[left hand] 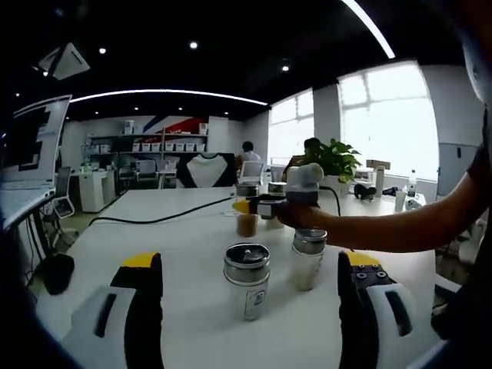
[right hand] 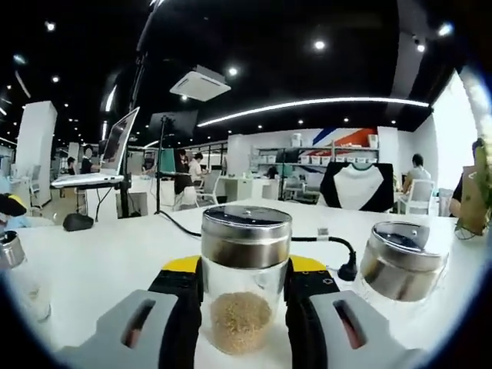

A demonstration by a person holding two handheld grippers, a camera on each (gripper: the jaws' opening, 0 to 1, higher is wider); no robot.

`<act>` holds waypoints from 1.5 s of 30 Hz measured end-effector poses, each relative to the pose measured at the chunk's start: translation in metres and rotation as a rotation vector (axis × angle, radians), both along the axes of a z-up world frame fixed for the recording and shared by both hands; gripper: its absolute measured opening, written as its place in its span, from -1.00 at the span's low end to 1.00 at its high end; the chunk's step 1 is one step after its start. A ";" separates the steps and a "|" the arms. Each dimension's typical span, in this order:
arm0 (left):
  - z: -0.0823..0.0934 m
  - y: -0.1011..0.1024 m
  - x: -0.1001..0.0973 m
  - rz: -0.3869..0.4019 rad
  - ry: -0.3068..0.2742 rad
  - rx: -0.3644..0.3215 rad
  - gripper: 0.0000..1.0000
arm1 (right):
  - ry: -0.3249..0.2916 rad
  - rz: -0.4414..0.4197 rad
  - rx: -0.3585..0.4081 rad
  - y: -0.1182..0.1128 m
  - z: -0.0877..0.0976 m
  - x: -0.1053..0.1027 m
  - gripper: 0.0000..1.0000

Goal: Rotate the seasoning bottle until the label or dispensing opening points toward the visible target arrow and the bottle remains upright within the marked orientation range

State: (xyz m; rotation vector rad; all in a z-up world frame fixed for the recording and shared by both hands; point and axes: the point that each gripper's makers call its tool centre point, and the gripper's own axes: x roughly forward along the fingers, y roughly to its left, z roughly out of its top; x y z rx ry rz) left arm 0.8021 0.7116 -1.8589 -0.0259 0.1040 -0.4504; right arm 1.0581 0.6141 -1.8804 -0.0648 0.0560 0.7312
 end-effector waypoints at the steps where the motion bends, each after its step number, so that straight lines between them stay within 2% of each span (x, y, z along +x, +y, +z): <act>1: 0.000 0.000 0.000 0.000 0.000 0.000 0.99 | 0.001 0.004 0.001 0.000 0.000 -0.001 -0.22; 5: 0.002 -0.002 0.001 -0.003 -0.011 -0.005 0.99 | -0.041 0.025 -0.019 -0.003 0.013 -0.018 -0.23; 8: 0.004 -0.006 0.003 -0.009 -0.025 -0.024 0.99 | -0.052 0.030 0.019 -0.012 0.029 -0.026 -0.23; 12: 0.003 -0.011 0.005 -0.016 -0.033 -0.015 0.99 | -0.069 0.019 0.008 -0.022 0.038 -0.040 -0.23; 17: 0.008 -0.019 0.004 -0.017 -0.054 -0.036 0.99 | -0.097 0.027 -0.008 -0.031 0.044 -0.063 -0.22; 23: 0.005 -0.029 0.001 -0.032 -0.063 0.002 0.99 | -0.111 0.027 -0.008 -0.044 0.049 -0.089 -0.23; 36: 0.006 -0.040 0.000 -0.063 -0.089 -0.004 0.99 | -0.128 -0.012 0.036 -0.076 0.061 -0.138 -0.23; 45: 0.012 -0.053 -0.004 -0.096 -0.127 0.034 0.99 | -0.138 -0.035 0.069 -0.093 0.062 -0.173 -0.23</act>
